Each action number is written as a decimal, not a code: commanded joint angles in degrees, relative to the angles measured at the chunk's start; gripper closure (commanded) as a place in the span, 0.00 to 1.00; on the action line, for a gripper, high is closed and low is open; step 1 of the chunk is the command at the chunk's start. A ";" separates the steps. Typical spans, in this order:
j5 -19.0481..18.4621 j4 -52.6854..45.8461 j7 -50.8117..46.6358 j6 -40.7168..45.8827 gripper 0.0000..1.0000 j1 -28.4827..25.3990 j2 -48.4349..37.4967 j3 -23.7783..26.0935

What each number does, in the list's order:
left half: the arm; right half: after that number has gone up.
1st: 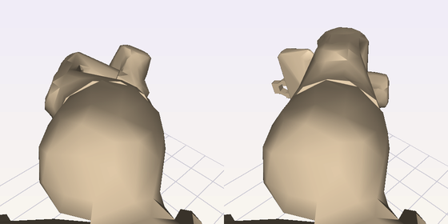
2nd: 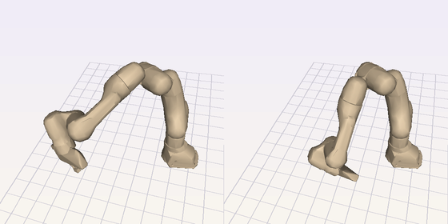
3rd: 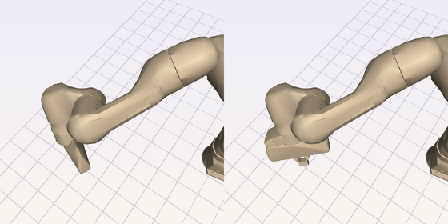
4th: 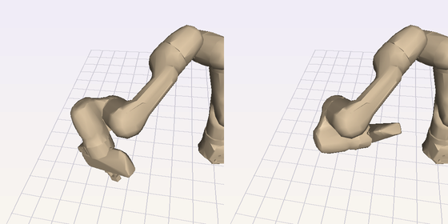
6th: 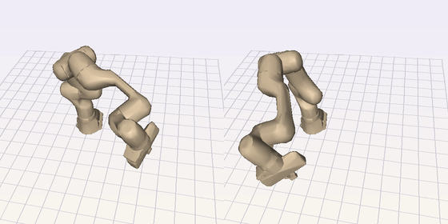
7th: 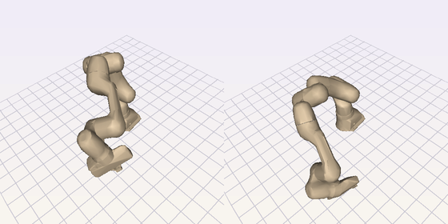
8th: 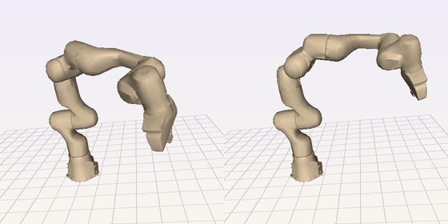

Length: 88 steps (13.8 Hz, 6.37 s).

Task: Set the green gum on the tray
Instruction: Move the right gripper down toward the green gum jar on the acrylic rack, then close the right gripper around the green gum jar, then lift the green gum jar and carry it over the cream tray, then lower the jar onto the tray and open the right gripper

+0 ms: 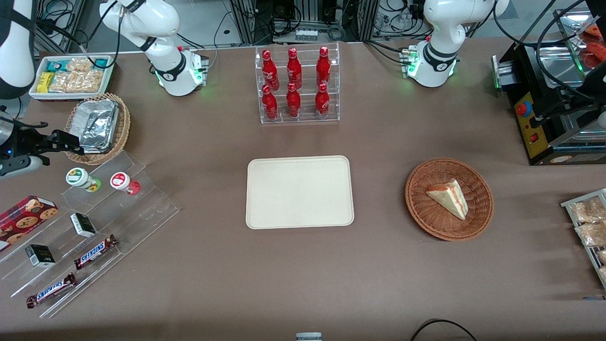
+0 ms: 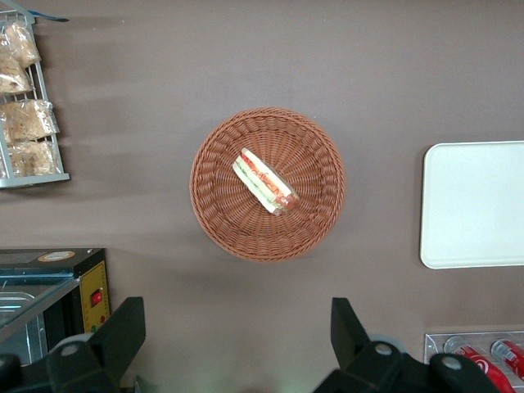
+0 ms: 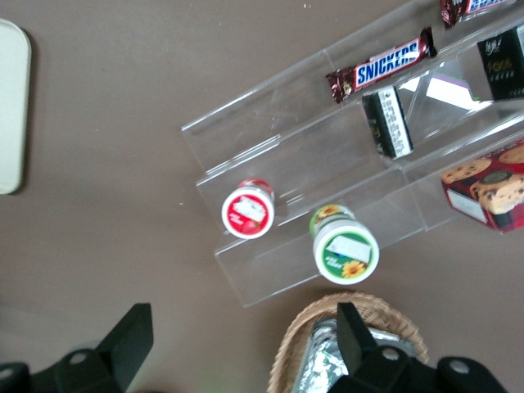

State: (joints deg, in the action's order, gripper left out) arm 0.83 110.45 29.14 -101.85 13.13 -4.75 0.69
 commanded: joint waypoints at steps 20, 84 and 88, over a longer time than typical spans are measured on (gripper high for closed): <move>-0.92 16.11 21.75 -27.35 0.00 6.56 3.61 -0.60; -2.49 -19.05 -74.66 -29.37 1.00 -56.37 39.55 -0.60; -3.55 -18.69 -75.80 -31.40 1.00 -56.90 40.79 -0.69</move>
State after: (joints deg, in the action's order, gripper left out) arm -1.08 93.67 -44.87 -132.85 -43.63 34.79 0.54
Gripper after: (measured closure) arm 0.414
